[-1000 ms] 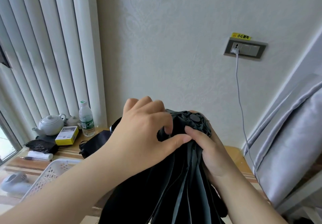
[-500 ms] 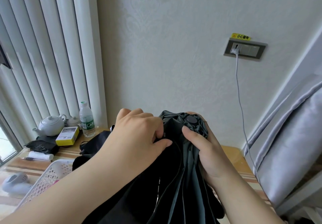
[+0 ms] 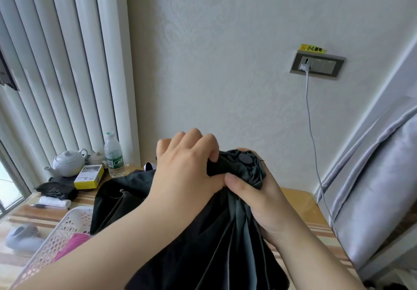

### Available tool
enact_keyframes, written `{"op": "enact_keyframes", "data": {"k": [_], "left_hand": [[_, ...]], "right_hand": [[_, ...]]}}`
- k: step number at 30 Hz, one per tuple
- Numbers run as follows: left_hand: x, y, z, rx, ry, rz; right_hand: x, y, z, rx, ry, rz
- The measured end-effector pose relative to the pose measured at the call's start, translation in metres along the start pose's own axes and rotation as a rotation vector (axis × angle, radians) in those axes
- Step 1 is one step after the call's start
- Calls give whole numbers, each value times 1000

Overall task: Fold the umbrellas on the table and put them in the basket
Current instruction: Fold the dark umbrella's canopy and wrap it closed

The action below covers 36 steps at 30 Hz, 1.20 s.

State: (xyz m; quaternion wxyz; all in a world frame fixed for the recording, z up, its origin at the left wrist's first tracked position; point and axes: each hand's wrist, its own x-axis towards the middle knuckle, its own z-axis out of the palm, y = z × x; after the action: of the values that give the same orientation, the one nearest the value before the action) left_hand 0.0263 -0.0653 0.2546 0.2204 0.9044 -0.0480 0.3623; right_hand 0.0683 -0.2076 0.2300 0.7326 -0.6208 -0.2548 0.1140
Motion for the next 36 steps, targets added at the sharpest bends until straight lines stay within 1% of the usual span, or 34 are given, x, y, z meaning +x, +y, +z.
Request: {"op": "enact_keyframes", "data": {"k": [2, 4, 8, 10, 16, 20, 22, 26, 28, 30, 32, 34, 36], "left_hand": [[-1, -3, -3, 14, -42, 15], [0, -5, -10, -37, -83, 0], [4, -18, -27, -84, -25, -66], [7, -19, -31, -101, -34, -82], [6, -14, -23, -104, -153, -23], [3, -11, -19, -119, -176, -20], [-1, -7, -19, -123, -192, -46], [-12, -5, -18, -349, -201, -69], [-14, -5, -22, -462, -275, -120], [-12, -9, -26, -520, -357, -128], [-9, -19, -32, -567, -332, -130], [-6, -28, -37, -584, -251, -169], [-1, -35, -39, -475, -149, -227]], "right_hand": [[1, 0, -4, 1, 1, -4], [2, 1, -8, 14, 28, 14], [4, 3, -17, -18, 73, 32], [5, 2, -17, -43, 66, 22], [5, 0, -14, -53, 46, 12], [5, 2, -16, -73, 81, 10], [6, 4, -18, -58, 130, 3], [10, 3, -19, -45, 167, -23], [11, 4, -20, -31, 185, -20], [10, 4, -22, -23, 189, -13], [9, 5, -24, -30, 189, -9], [8, 5, -26, -53, 186, -6], [8, 5, -26, -81, 177, -2]]}}
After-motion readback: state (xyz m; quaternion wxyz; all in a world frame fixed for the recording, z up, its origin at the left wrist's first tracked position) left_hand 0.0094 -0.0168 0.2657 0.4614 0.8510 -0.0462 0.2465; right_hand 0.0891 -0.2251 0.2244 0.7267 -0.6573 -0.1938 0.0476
